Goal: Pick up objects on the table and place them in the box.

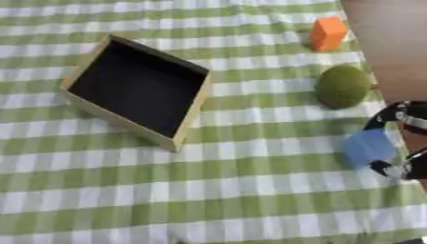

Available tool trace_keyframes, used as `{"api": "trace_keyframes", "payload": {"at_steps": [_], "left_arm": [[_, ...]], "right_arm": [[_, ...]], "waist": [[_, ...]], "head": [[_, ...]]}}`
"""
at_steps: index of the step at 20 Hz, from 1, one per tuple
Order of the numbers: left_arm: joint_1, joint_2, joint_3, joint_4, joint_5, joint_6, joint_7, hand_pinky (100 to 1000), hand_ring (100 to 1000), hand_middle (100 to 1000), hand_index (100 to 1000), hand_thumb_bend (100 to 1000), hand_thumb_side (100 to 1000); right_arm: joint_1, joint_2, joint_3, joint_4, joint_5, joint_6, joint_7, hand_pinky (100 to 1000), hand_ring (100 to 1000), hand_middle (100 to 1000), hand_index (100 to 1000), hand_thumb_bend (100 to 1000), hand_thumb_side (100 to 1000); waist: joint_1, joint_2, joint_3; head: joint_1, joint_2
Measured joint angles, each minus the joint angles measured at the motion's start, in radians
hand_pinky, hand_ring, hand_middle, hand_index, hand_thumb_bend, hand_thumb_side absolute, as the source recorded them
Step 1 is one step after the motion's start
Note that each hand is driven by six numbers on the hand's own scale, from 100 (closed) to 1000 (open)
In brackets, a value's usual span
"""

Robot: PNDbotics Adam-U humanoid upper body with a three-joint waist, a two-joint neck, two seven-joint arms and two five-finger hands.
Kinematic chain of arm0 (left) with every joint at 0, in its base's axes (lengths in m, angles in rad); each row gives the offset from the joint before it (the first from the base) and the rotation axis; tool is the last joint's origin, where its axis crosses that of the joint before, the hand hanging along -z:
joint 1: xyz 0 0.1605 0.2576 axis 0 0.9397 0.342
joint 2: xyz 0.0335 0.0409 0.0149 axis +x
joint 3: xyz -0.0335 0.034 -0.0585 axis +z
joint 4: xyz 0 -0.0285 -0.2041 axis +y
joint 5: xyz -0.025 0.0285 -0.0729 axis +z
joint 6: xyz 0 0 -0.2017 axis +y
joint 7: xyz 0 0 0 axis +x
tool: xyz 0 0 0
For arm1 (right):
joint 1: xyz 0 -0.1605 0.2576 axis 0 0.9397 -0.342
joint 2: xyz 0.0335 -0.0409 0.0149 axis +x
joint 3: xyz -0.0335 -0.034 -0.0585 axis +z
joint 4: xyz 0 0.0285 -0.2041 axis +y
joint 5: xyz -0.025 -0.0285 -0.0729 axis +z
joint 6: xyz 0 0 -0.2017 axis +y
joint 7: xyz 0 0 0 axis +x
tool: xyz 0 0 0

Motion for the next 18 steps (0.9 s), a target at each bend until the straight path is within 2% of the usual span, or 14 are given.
{"api": "trace_keyframes", "payload": {"at_steps": [7, 18], "left_arm": [[0.0, 0.0, 0.0, 0.0, 0.0, 0.0, 0.0, 814, 808, 838, 854, 192, 831], [-0.002, 0.0, -0.005, 0.0, 0.0, 0.002, -0.002, 814, 808, 839, 853, 193, 832]], "right_arm": [[-0.003, 0.0, -0.008, -0.023, -0.013, 0.009, -0.023, 875, 835, 529, 665, 293, 100], [-0.048, -0.02, -0.034, -0.186, -0.069, 0.025, -0.042, 863, 797, 513, 652, 211, 100]], "waist": [[0.0, 0.0, 0.0], [0.0, 0.0, 0.003]], "head": [[0.002, 0.0], [0.002, 0.0]]}}
